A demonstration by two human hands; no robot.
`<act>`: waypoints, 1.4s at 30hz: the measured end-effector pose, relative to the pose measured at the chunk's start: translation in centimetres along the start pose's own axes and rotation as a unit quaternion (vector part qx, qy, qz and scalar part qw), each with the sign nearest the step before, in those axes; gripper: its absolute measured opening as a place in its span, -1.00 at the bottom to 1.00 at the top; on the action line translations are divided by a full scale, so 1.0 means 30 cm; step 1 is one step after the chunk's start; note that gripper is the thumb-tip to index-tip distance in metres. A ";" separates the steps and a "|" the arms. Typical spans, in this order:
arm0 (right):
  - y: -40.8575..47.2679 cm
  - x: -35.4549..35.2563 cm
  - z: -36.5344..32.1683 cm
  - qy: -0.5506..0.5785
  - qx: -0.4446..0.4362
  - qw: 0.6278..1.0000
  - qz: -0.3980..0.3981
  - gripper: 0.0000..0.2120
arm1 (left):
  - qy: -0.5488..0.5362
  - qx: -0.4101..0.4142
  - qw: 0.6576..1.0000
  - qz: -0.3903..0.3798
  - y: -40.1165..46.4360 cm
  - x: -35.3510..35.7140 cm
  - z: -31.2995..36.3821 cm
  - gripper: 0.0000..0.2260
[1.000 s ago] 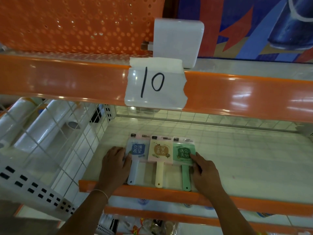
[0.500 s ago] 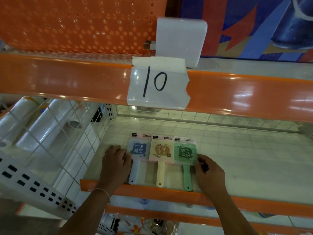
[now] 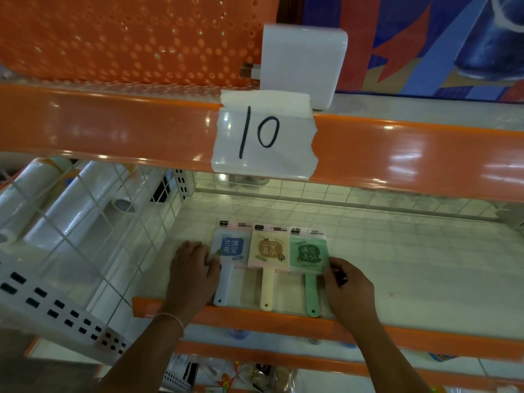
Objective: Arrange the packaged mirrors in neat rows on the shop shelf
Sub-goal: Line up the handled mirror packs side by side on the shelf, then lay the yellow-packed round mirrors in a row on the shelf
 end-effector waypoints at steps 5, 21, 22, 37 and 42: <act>0.003 -0.021 0.034 0.026 0.042 0.998 0.038 -0.79 | -0.032 -0.005 0.999 0.035 -0.019 -0.045 0.035 -0.73; 0.050 -0.143 0.132 0.217 0.130 0.967 -0.016 -0.85 | -0.062 0.190 0.980 0.018 -0.142 0.075 0.567 -0.62; 0.054 -0.177 0.152 0.214 0.126 0.968 -0.018 -0.85 | -0.058 0.205 0.977 0.012 -0.152 0.105 0.622 -0.62; 0.173 -1.012 0.787 0.133 0.126 0.978 0.099 -0.87 | -0.120 0.271 0.938 -0.179 -0.320 0.784 1.607 -0.62; 0.191 -1.242 0.927 0.042 0.104 0.980 0.165 -0.83 | -0.141 0.272 0.919 -0.247 -0.402 0.961 1.895 -0.62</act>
Point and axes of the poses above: each hand's wrist, its own y-axis towards the middle knuckle, its own x-axis out of the palm, z = x × y, the point moved 8 cm from there along y, towards the middle knuckle, and after that the axes turned 3 degrees about x, right-handed, at the moved point
